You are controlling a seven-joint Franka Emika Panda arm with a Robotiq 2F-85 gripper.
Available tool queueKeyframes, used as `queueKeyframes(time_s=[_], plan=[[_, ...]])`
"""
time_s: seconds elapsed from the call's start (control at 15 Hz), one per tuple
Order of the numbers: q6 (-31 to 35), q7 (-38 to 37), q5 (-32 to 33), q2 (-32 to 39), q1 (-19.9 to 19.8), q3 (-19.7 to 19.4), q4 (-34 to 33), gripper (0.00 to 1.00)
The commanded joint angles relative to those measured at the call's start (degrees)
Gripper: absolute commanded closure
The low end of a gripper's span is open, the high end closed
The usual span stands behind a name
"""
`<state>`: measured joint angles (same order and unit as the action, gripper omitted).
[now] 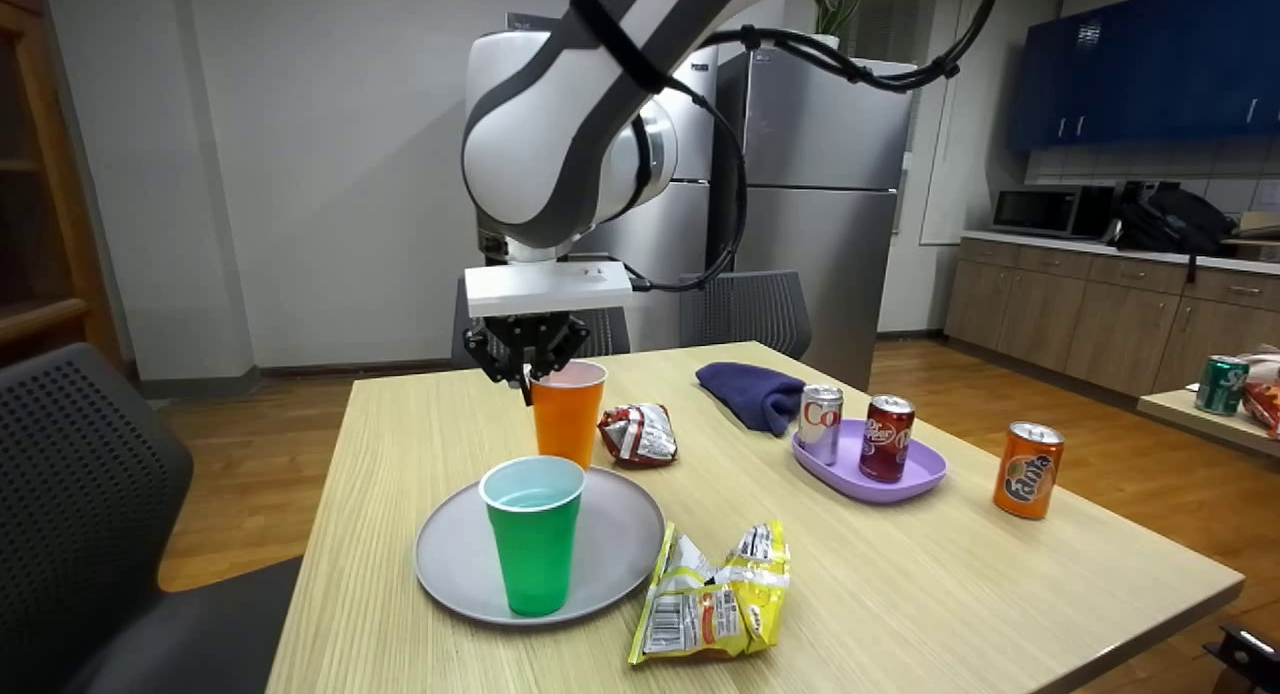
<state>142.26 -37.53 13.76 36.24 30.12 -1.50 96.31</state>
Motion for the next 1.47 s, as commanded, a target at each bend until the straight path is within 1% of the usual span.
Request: queueKeyframes(time_s=[0.0, 0.33, 0.47, 0.53, 0.6, 0.67, 0.87, 1.2, 1.4], plan=[[-3.7, -1.47, 0.05, 1.78, 0.27, 0.26, -4.09, 0.99], [-6.2, -1.26, -0.23, 2.16, 0.04, 0.62, -5.64, 0.99], [-5.56, -1.79, 0.5, 0.81, 0.28, 0.2, -4.71, 0.99], [-3.9, -2.68, 1.44, -0.6, 0.74, -0.44, -3.3, 0.99], [2.4, -2.75, 2.36, -0.33, -0.18, -1.13, 0.81, 0.99], [4.01, -2.52, 2.39, -1.04, -0.39, -1.17, 1.97, 0.99], [10.12, -2.48, 2.83, -1.35, -0.07, -3.25, 5.96, 0.99], [15.76, -1.02, 1.66, -1.61, -0.08, -5.41, 10.25, 0.99], [16.86, -0.09, 1.14, -1.84, -0.04, -5.74, 11.62, 0.99]])
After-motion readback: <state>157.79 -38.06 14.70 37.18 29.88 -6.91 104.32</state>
